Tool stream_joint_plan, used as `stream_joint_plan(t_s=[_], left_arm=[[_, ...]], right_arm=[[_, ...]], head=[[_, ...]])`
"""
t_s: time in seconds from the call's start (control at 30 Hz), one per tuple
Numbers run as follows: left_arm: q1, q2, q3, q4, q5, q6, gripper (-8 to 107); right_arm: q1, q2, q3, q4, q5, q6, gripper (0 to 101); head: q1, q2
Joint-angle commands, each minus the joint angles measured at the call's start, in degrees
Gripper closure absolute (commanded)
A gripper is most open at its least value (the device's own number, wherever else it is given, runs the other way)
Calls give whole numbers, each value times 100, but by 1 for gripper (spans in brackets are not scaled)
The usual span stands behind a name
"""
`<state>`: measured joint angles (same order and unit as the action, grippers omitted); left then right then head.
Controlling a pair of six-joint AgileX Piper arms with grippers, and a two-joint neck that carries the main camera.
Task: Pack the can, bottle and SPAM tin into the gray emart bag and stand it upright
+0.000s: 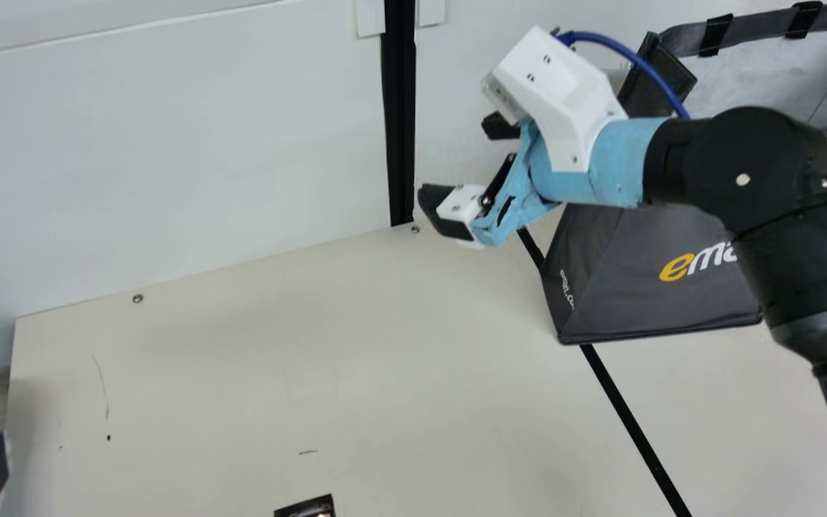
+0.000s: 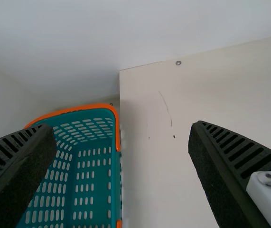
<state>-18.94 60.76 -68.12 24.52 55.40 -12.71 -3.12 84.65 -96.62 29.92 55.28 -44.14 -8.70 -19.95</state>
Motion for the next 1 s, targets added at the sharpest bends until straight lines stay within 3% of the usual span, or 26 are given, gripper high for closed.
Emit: stream_joint_plan(t_s=[0.0,0.63,0.77,0.97], left_arm=[[0,0,0,0,0,0,9],[0,0,0,0,0,0,9],[0,0,0,0,0,0,9],[0,0,0,0,0,0,9]], right_arm=[[38,-59,355,-29,-85,61,6],[324,-587,2024,19,-621,335,6],[348,-656,2255,114,-680,310,6],[350,-660,2260,110,-697,329,6]], head=[[-130,-5],[-130,-5],[-130,-5],[-130,-5]])
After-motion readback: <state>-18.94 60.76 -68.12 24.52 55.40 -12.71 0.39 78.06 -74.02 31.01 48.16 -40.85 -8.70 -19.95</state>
